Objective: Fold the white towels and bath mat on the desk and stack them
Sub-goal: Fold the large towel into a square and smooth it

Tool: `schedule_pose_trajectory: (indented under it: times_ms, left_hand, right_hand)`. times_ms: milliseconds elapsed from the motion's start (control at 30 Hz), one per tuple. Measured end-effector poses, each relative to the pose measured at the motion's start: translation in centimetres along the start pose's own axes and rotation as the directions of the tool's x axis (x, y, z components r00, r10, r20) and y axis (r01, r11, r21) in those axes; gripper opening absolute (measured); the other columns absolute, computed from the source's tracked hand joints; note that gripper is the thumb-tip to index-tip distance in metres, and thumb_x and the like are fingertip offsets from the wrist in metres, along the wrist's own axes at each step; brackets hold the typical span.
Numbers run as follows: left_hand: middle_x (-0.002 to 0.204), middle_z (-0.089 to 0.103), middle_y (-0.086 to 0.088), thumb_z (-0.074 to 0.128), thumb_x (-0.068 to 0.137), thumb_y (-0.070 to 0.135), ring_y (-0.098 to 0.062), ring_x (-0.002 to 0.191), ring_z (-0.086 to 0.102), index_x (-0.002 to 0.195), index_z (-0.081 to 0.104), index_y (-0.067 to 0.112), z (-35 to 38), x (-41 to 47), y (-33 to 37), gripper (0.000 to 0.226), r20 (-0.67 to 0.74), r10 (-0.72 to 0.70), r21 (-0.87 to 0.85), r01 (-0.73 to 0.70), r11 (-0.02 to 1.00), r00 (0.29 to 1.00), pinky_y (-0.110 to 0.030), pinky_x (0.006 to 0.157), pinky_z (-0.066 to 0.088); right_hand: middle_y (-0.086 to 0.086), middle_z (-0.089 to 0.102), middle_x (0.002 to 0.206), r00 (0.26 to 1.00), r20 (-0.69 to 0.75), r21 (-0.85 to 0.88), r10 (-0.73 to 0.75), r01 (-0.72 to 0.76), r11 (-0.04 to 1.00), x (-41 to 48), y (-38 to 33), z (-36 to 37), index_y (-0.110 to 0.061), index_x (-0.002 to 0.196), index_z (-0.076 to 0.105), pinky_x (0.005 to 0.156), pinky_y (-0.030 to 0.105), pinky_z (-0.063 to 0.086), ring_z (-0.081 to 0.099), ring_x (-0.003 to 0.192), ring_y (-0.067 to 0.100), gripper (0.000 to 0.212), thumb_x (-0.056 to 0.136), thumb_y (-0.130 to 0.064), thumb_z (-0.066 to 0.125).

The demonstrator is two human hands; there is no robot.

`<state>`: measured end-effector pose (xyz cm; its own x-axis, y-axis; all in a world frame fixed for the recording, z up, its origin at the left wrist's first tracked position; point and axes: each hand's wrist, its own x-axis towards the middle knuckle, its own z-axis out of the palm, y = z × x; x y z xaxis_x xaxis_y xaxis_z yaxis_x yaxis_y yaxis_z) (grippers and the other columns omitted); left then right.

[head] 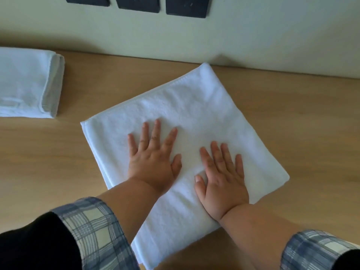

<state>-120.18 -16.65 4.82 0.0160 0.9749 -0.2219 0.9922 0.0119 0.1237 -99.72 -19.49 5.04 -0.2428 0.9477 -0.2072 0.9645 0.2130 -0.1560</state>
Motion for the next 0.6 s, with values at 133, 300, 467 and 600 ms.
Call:
schedule_pose_trajectory:
  times_ms: [133,300,467,600]
  left_hand:
    - [0.169,0.002,-0.006,0.026,0.095,0.063,-0.031,0.155,-0.006,0.159,0.011,0.040,0.2,0.0,0.4,0.070,-0.015,0.014,0.000,-0.014,1.000,1.000,-0.061,0.120,-0.001]
    - [0.169,0.007,-0.006,0.030,0.095,0.060,-0.031,0.155,0.001,0.159,0.018,0.036,0.4,-0.3,0.2,0.070,-0.071,0.038,0.005,-0.038,0.999,0.997,-0.061,0.121,0.004]
    - [0.169,0.008,-0.006,0.032,0.094,0.059,-0.031,0.155,0.002,0.159,0.022,0.035,0.2,-0.6,0.3,0.070,-0.077,0.038,0.005,-0.038,0.999,0.996,-0.061,0.121,0.006]
    - [0.168,0.011,-0.007,0.035,0.093,0.056,-0.032,0.155,0.004,0.158,0.025,0.033,0.2,-0.7,0.3,0.070,-0.085,0.046,0.015,-0.045,0.999,0.995,-0.062,0.120,0.008]
  right_hand:
    - [0.004,0.014,0.167,1.000,0.009,0.014,-0.003,0.003,1.000,0.1,0.0,-0.2,-0.028,0.158,0.022,0.122,0.057,0.006,0.001,0.155,0.023,0.070,0.094,-0.051,0.037]
    - [0.003,0.003,0.169,0.998,0.052,0.043,-0.025,0.023,0.999,-0.1,0.1,-0.5,-0.034,0.159,0.013,0.121,0.055,-0.003,-0.009,0.155,0.022,0.070,0.096,-0.055,0.032]
    - [0.004,-0.024,0.165,0.990,0.134,0.016,-0.050,0.048,0.999,5.7,0.4,-1.8,-0.048,0.154,-0.013,0.115,0.060,-0.019,-0.031,0.148,0.029,0.067,0.094,-0.065,0.012]
    - [0.008,-0.018,0.166,0.996,0.086,0.003,-0.005,0.004,1.000,15.3,0.5,-3.6,-0.044,0.155,-0.007,0.115,0.068,-0.008,-0.019,0.150,0.039,0.077,0.089,-0.079,0.010]
